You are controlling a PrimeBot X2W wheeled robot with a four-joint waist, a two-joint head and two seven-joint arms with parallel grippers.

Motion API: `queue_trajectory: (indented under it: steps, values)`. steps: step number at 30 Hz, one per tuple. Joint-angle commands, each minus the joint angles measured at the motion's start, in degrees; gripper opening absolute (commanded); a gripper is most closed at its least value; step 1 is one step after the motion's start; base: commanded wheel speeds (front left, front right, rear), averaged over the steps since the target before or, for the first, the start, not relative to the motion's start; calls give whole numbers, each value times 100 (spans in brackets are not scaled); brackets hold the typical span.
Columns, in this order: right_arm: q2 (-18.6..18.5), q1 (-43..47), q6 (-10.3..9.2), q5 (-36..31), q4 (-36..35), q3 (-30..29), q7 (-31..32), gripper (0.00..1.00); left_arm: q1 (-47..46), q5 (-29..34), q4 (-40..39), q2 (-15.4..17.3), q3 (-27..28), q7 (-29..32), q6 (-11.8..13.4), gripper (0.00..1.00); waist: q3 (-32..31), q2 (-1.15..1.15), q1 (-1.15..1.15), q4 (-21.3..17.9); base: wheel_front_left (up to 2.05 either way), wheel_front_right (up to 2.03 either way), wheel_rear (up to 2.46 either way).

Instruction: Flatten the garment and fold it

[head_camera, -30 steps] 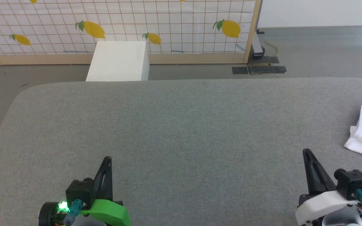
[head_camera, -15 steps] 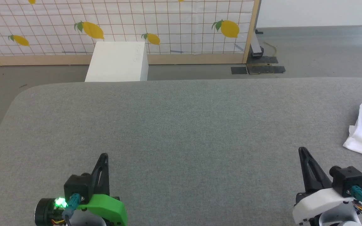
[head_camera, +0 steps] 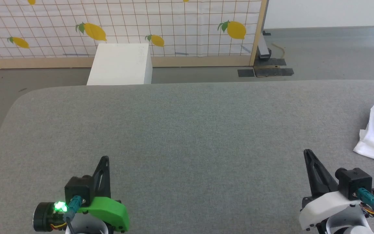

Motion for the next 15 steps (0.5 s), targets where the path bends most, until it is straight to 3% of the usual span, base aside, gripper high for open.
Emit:
queue_trajectory:
  steps: [1, 15]
  values:
    - [7, -115, -8, -59, -42, 31, 29, 0, -104, 50, 6, -30, 42, 40, 15, 0, 0, 0, 0, -2, 0, 0, 0]
    - [8, -183, -9, -138, -115, 134, 173, 0, -189, 141, 7, -40, 140, 202, 18, 0, -6, 0, 0, -24, 0, 0, 0]
